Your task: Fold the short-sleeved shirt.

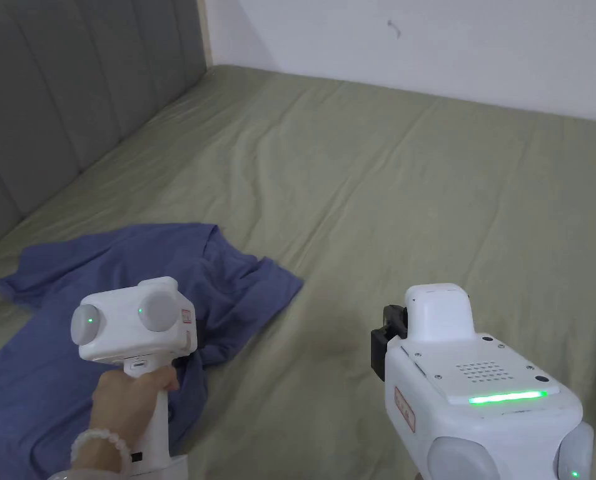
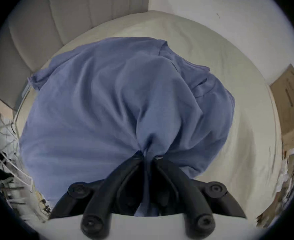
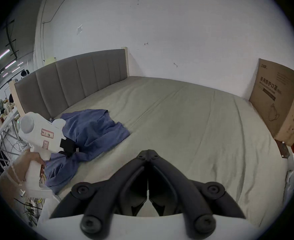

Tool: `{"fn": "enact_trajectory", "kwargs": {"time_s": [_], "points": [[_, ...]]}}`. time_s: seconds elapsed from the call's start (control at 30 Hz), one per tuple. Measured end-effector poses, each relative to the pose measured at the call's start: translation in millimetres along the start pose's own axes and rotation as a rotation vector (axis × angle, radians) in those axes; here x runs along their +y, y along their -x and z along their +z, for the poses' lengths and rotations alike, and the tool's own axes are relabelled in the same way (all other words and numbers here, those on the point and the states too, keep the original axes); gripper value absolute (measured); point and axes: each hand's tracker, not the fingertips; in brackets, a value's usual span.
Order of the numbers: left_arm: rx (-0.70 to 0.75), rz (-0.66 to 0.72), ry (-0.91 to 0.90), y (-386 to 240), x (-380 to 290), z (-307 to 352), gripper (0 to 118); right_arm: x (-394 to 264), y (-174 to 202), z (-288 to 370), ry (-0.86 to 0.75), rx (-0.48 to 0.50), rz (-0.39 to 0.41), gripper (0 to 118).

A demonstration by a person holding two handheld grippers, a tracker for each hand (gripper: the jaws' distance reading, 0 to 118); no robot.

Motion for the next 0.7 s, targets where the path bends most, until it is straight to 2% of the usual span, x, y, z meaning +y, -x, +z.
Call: {"fn": "enact_trajectory", "kwargs": {"time_s": [0.13, 0.2, 0.27, 0.4, 0.57, 0.7], "points": [[-0.064, -0.044, -0.05, -8.6, 11.8, 33.1, 5, -0.1, -15.8, 10.5, -0.014, -0.036, -0.019, 0], [-0.141, -0.021, -0.088, -20.5, 22.7, 55.3, 5, 1.2, -28.3, 18.9, -0.027, -0.051, -0.07, 0], [-0.168, -0.06, -0.133, -43.3, 28.0, 75.5, 5, 2.3, -41.0, 29.4, -0.043, -0.066, -0.102, 0], [-0.294, -0.223, -0.187, -120.5, 31.2, 117.2, 5, 5.4, -69.5, 57.2, -0.091, -0.155, -0.118, 0], [-0.513, -0.409, -0.207, -240.8, -0.8, 162.6, 5, 11.0, -119.5, 104.2, -0.172, -0.277, -0.205, 0], [-0.782, -0.497, -0.135, -318.3, -48.0, 184.6, 5, 9.3, -163.2, 147.8, -0.236, -0.408, -0.251, 0]]}}
